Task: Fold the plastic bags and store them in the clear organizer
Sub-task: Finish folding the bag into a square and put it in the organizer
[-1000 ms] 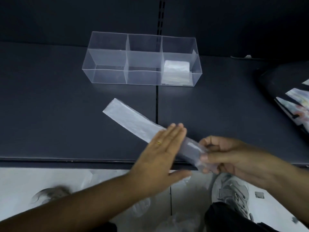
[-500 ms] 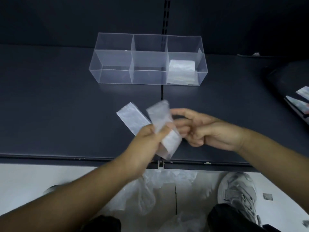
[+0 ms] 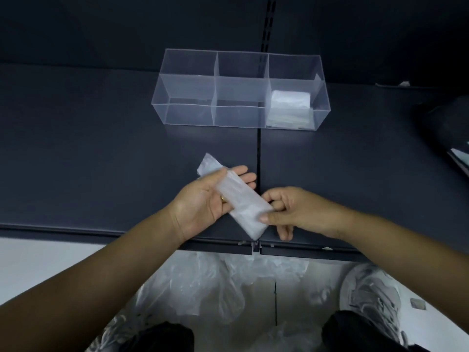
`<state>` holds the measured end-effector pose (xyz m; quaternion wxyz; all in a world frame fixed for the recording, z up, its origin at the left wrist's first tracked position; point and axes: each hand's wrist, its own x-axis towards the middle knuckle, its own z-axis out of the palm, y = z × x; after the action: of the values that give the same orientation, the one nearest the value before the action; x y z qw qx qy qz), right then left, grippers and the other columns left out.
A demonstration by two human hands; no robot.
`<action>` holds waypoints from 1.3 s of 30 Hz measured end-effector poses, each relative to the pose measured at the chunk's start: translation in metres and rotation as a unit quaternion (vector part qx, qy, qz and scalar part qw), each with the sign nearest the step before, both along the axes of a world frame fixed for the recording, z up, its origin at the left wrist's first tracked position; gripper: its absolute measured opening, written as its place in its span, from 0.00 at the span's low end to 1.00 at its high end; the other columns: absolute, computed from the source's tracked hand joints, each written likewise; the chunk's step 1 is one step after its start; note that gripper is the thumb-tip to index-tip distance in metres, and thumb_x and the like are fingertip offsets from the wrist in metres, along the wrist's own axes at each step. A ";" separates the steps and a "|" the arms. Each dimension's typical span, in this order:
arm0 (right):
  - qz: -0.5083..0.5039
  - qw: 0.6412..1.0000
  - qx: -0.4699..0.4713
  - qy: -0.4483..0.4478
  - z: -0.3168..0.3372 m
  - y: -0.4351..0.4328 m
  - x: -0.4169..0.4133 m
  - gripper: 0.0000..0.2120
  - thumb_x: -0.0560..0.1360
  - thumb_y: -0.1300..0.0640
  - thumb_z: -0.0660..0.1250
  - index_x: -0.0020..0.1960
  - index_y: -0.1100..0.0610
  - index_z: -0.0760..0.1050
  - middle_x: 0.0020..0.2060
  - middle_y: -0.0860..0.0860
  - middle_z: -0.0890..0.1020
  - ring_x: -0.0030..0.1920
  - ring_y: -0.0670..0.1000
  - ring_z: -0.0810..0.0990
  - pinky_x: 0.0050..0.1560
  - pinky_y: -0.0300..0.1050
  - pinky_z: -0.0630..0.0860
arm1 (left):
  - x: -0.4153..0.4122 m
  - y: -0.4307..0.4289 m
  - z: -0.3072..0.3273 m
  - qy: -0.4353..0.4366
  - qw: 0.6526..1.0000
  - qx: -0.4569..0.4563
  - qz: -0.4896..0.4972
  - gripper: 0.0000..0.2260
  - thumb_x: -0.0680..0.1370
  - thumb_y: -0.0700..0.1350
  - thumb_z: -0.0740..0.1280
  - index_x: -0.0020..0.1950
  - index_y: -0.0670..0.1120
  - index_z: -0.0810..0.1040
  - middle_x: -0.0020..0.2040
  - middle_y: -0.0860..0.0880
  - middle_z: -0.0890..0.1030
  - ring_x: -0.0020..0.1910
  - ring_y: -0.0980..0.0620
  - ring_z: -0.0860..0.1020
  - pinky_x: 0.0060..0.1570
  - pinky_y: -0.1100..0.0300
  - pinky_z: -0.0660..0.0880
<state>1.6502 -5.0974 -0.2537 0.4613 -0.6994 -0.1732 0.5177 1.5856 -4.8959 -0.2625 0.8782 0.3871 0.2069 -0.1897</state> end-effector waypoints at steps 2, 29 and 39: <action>-0.047 0.998 -0.032 -0.016 -0.003 0.000 -0.006 0.02 0.77 0.62 0.66 0.49 0.59 0.76 0.31 0.51 0.82 0.23 0.47 0.76 0.25 0.40 0.73 | 0.003 0.006 -0.005 0.019 0.999 0.038 0.015 0.16 0.82 0.47 0.57 0.64 0.41 0.74 0.60 0.42 0.81 0.59 0.47 0.79 0.54 0.56 0.79; -0.187 0.971 -0.023 0.146 0.050 0.000 -0.007 0.07 0.78 0.61 0.64 0.55 0.60 0.74 0.36 0.54 0.85 0.28 0.51 0.81 0.25 0.39 0.75 | -0.059 -0.037 -0.019 -0.318 0.624 0.710 -0.075 0.18 0.77 0.50 0.64 0.63 0.42 0.79 0.58 0.47 0.82 0.57 0.52 0.78 0.60 0.69 0.67; -0.056 0.990 0.036 -0.122 0.013 0.022 0.010 0.25 0.71 0.66 0.72 0.65 0.51 0.71 0.54 0.49 0.81 0.33 0.48 0.77 0.38 0.37 0.75 | -0.022 -0.008 -0.007 -0.139 0.829 0.541 -0.026 0.15 0.81 0.49 0.61 0.47 0.40 0.82 0.43 0.41 0.84 0.43 0.43 0.81 0.46 0.49 0.77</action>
<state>1.6600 -5.0758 -0.2404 0.4893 -0.7492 -0.2076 0.3952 1.5634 -4.9035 -0.2697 0.5424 0.8278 0.1424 -0.0140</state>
